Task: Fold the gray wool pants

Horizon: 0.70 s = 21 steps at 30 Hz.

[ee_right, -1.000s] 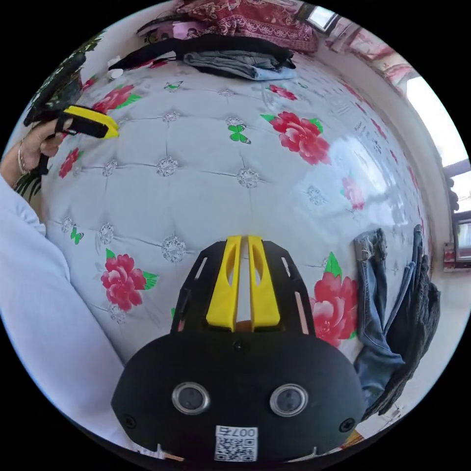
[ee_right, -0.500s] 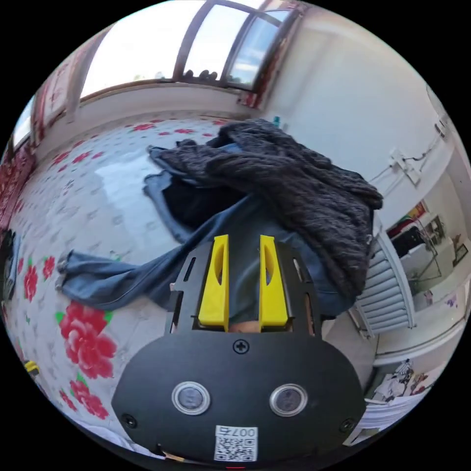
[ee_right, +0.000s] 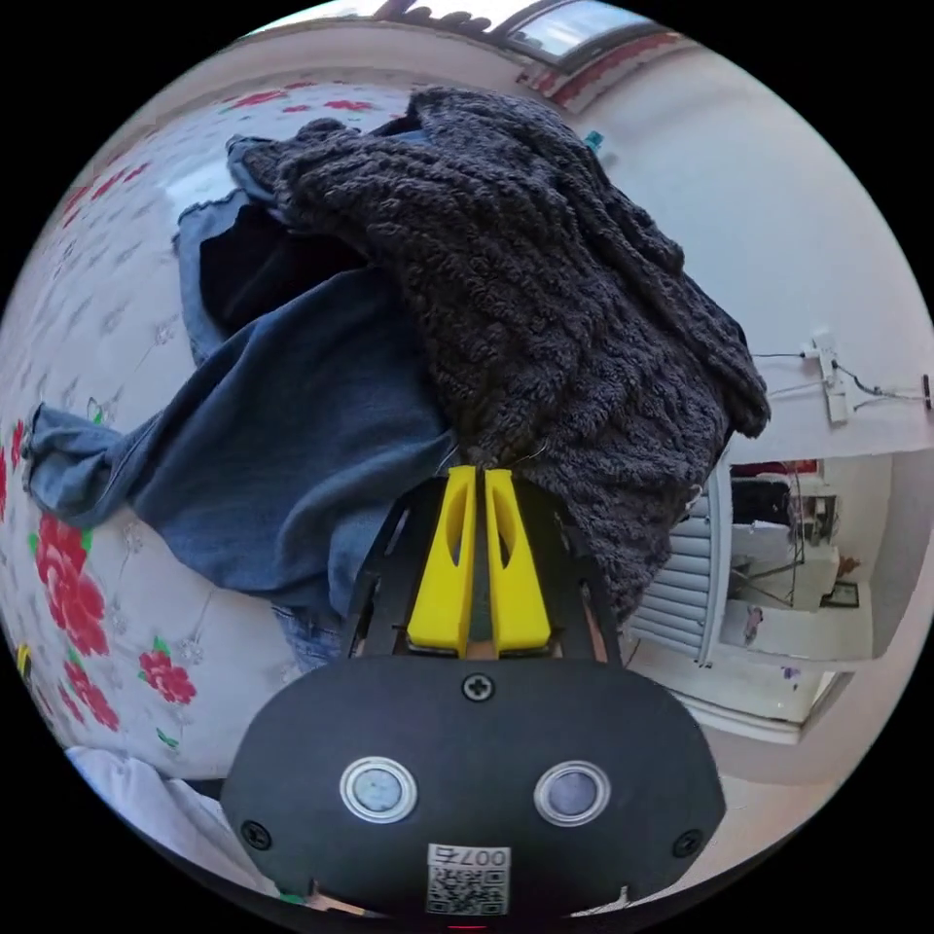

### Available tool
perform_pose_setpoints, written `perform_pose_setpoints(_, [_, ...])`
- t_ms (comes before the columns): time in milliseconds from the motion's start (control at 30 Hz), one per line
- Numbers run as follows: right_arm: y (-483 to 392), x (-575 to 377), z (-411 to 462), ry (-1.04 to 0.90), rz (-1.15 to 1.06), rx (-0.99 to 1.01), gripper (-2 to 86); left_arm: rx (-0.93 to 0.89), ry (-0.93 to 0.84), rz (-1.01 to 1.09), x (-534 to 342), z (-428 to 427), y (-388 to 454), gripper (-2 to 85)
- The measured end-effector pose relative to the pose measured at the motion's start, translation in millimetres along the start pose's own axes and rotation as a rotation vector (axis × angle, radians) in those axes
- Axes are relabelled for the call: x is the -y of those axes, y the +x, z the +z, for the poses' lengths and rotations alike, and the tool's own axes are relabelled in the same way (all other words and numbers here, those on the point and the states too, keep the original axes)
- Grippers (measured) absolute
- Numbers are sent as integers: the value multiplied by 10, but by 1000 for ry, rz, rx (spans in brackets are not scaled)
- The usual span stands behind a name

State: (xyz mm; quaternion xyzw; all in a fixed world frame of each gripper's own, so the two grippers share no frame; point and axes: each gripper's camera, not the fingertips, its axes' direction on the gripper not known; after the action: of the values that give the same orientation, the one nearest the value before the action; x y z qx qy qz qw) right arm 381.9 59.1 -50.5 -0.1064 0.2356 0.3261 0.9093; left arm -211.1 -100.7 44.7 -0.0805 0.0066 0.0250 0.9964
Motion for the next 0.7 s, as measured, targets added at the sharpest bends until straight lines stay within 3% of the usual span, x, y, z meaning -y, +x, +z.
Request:
perform_pose_setpoints(133, [-242,-282,-225,43,-145,65,-2,-9,28,-20,-44,12,-128,60])
perform_pose_setpoints(200, [-504,-558,-388,82,-232,224,-3,-21,19,-44,-40,11,-203,63])
perform_pose_setpoints(333, [-1185,-947,-645,161,-355,256,-3,-229,101,-34,-181,-74,-311,70])
perform_pose_setpoints(500, [-2428,-1197,-1184,273,-535,623,-3,-351,189,28,-531,-199,-339,80])
perform_pose_setpoints(700, [-4225,-1765,-1993,263,-924,1157,1,-291,249,28,-1082,-327,-671,87])
